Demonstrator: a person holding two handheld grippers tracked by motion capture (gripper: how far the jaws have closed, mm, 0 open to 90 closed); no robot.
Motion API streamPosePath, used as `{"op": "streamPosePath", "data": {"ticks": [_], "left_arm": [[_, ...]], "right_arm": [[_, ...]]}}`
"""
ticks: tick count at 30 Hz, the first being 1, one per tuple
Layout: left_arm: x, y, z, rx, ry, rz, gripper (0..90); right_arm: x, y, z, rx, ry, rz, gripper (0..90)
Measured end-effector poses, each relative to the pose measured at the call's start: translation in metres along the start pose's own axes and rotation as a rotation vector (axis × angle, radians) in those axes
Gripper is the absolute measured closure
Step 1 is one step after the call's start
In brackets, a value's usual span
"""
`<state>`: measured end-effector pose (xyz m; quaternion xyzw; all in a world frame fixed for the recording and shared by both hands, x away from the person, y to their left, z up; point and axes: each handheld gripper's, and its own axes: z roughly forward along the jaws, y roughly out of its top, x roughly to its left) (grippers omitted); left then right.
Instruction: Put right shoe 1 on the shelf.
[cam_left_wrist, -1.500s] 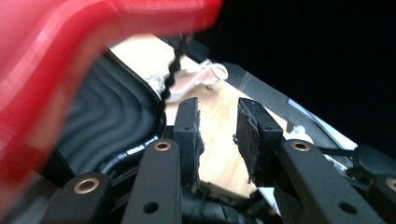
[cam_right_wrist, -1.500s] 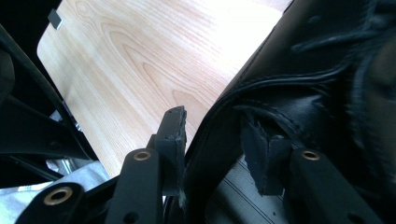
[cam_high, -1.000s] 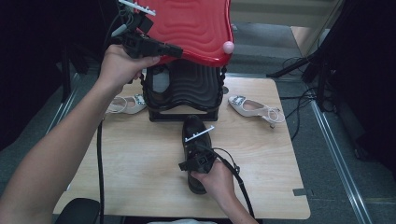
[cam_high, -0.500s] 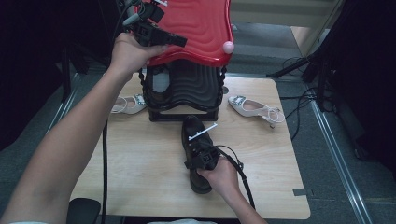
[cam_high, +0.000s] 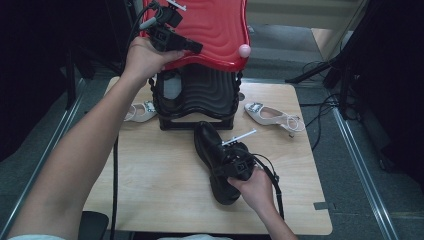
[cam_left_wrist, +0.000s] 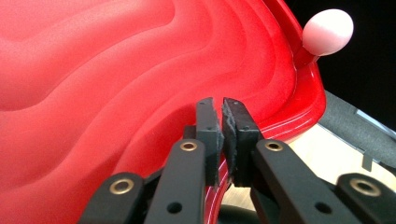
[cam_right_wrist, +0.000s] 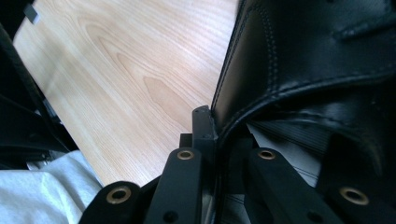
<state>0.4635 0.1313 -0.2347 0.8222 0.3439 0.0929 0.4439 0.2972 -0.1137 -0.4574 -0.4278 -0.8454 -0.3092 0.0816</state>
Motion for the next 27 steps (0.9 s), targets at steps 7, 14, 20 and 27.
{"op": "streamPosePath", "data": {"ticks": [7, 14, 20, 27], "left_arm": [[0.002, -0.001, 0.0, 0.003, -0.012, -0.008, 89.1], [0.004, -0.002, 0.001, -0.005, -0.03, -0.03, 89.3], [0.004, -0.001, 0.0, 0.0, -0.028, -0.028, 89.4], [0.002, 0.001, 0.001, 0.014, -0.015, -0.023, 89.4]], "right_arm": [[-0.003, 0.001, -0.013, -0.032, 0.05, 0.016, 88.2], [0.009, 0.009, -0.033, -0.066, 0.083, -0.007, 88.1], [0.019, 0.019, -0.057, -0.103, 0.11, -0.03, 88.0], [0.023, 0.039, -0.081, -0.167, 0.09, -0.048, 87.9]]}}
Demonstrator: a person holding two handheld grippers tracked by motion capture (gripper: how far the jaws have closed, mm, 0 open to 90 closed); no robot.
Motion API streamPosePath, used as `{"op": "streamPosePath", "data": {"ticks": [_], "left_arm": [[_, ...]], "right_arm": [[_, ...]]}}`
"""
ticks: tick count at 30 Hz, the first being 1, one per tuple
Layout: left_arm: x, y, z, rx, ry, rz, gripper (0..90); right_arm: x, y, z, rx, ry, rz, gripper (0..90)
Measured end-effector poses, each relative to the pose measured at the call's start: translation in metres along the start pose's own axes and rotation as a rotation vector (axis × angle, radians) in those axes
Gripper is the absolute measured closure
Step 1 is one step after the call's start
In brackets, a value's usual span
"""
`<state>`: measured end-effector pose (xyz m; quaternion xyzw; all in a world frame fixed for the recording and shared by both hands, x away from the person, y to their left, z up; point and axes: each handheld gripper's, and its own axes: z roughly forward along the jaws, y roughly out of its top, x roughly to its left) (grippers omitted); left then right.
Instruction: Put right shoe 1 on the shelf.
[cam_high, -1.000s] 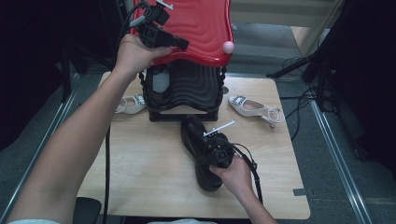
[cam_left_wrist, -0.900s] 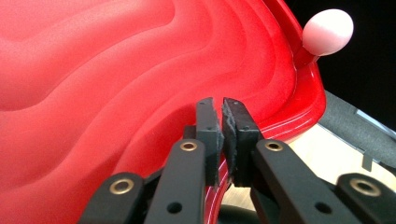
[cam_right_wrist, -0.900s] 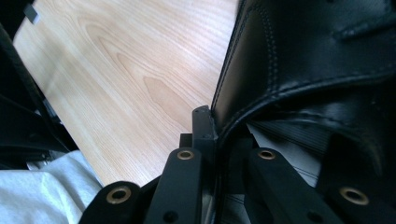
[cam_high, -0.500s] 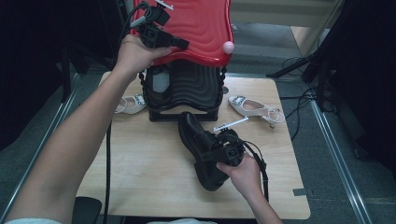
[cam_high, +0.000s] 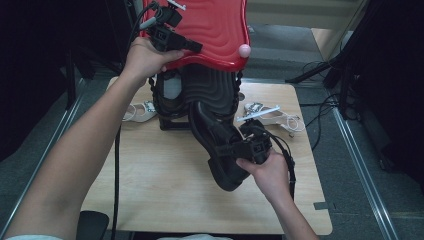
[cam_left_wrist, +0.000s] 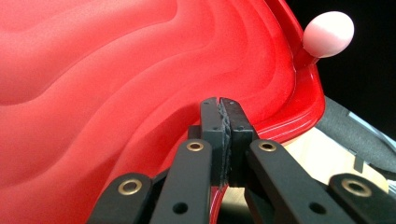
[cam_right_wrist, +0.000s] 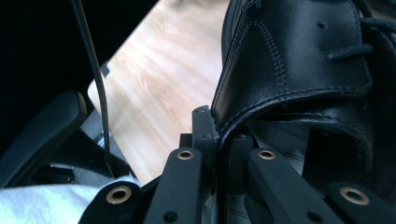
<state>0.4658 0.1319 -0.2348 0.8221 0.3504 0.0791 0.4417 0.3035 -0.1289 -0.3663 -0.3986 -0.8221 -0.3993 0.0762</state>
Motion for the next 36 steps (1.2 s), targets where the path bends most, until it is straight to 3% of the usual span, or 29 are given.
{"op": "streamPosePath", "data": {"ticks": [6, 14, 17, 18, 20, 25, 30, 36], "left_arm": [[0.002, 0.001, 0.0, 0.01, -0.015, -0.009, 89.8], [0.004, 0.001, 0.0, 0.008, -0.03, -0.014, 90.0], [0.004, 0.001, 0.001, 0.01, -0.032, -0.016, 90.0], [0.004, 0.001, 0.001, 0.01, -0.033, -0.015, 90.0], [0.004, 0.001, 0.0, 0.01, -0.035, -0.012, 90.0], [0.004, 0.001, 0.001, 0.011, -0.038, -0.022, 90.0], [0.007, 0.0, 0.001, 0.004, -0.053, -0.038, 90.0], [0.006, 0.0, 0.0, 0.003, -0.047, -0.034, 90.0]], "right_arm": [[-0.009, 0.026, 0.001, -0.083, -0.059, 0.021, 87.9], [-0.026, 0.054, 0.026, -0.191, -0.144, 0.043, 87.9], [-0.031, 0.06, 0.035, -0.226, -0.154, 0.035, 87.9], [-0.027, 0.063, 0.038, -0.24, -0.194, 0.009, 87.9], [-0.025, 0.067, 0.044, -0.252, -0.231, -0.002, 87.9], [-0.026, 0.076, 0.054, -0.303, -0.261, -0.005, 87.9], [-0.029, 0.083, 0.064, -0.356, -0.237, 0.039, 87.8], [-0.026, 0.09, 0.078, -0.391, -0.275, 0.031, 87.8]]}}
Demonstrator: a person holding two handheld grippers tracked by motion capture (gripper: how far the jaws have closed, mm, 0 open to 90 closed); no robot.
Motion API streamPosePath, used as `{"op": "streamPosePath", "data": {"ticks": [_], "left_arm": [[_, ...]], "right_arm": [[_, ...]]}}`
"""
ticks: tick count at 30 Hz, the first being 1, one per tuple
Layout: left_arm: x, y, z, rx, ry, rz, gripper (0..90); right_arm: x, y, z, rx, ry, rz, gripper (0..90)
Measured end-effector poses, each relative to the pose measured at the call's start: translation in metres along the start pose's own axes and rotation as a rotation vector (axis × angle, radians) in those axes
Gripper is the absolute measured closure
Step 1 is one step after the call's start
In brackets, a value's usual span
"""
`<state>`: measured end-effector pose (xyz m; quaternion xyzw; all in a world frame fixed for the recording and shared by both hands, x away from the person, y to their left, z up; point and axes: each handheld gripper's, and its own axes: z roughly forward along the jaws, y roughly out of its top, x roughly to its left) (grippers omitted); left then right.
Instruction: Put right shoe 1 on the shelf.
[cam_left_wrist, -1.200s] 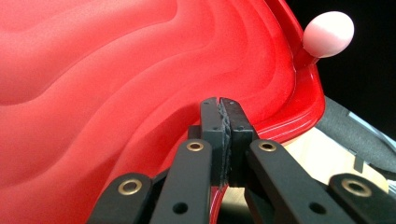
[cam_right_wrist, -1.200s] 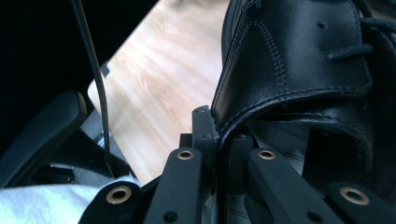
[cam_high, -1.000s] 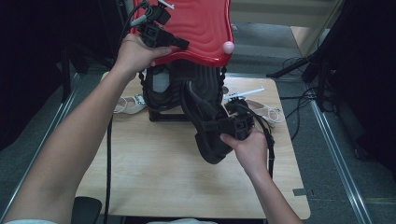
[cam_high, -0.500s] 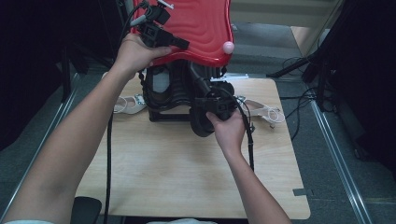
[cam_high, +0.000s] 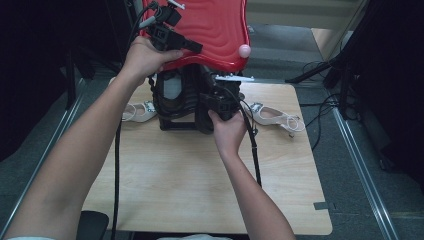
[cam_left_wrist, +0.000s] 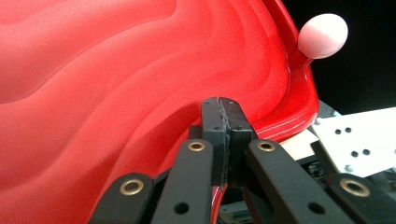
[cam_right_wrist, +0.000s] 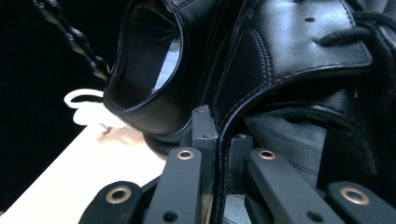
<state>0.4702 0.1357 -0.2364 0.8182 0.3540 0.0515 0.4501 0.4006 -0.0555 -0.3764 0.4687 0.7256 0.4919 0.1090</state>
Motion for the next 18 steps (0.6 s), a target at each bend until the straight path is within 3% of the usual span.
{"op": "streamPosePath", "data": {"ticks": [8, 13, 18], "left_arm": [[0.0, -0.001, 0.0, -0.004, -0.004, 0.005, 90.0], [0.0, -0.001, 0.0, -0.002, 0.001, 0.009, 90.0], [-0.001, -0.001, 0.0, -0.004, 0.007, 0.01, 90.0]], "right_arm": [[0.006, -0.002, 0.015, 0.001, -0.027, -0.034, 84.4], [0.009, 0.0, 0.022, 0.028, 0.0, -0.033, 72.7], [0.014, 0.001, 0.023, 0.046, 0.011, -0.031, 70.3]]}}
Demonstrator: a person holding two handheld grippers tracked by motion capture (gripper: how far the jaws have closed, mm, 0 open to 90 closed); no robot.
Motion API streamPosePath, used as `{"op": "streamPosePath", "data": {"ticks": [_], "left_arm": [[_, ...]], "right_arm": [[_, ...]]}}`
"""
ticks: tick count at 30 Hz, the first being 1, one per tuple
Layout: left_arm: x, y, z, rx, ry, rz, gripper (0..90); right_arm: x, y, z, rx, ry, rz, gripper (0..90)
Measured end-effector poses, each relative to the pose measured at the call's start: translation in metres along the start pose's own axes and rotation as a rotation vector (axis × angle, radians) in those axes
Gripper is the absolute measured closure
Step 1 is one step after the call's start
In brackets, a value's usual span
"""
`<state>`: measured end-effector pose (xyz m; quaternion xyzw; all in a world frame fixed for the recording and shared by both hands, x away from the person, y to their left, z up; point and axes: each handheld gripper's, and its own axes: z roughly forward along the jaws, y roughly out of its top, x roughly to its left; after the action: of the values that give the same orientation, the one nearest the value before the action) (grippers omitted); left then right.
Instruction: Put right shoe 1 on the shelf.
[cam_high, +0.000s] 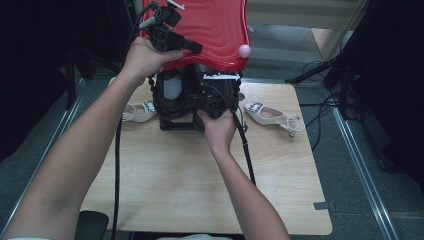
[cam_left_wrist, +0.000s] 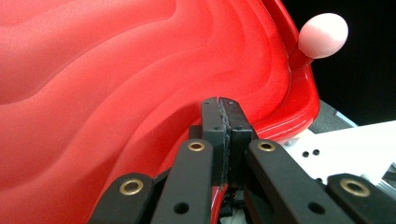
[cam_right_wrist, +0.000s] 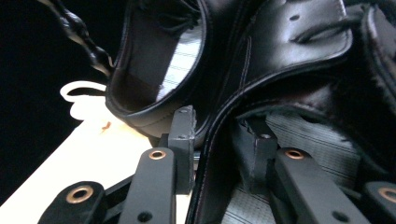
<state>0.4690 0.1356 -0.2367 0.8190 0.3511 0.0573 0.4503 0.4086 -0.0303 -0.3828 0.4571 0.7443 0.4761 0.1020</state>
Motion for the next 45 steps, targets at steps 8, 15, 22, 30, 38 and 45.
{"op": "streamPosePath", "data": {"ticks": [8, 15, 22, 30, 38, 45], "left_arm": [[0.0, 0.0, 0.0, -0.003, 0.003, -0.001, 90.0], [0.0, 0.0, 0.0, 0.0, 0.003, 0.001, 90.0], [0.001, 0.0, 0.0, 0.001, -0.002, 0.002, 90.0], [0.0, 0.0, 0.0, -0.001, 0.003, 0.0, 89.9], [0.0, 0.0, 0.0, 0.0, 0.005, -0.002, 89.9], [0.0, 0.0, 0.0, 0.0, 0.004, 0.0, 89.8]], "right_arm": [[0.005, -0.001, -0.016, -0.001, 0.036, -0.004, 76.7], [-0.001, -0.003, -0.008, 0.026, 0.001, -0.01, 78.5], [-0.006, -0.005, -0.011, -0.004, -0.026, -0.019, 81.2], [-0.016, 0.0, -0.032, -0.046, -0.003, 0.021, 79.9], [-0.028, -0.005, -0.045, -0.04, -0.021, 0.021, 77.8], [-0.04, -0.013, -0.052, -0.045, 0.009, 0.056, 76.6]]}}
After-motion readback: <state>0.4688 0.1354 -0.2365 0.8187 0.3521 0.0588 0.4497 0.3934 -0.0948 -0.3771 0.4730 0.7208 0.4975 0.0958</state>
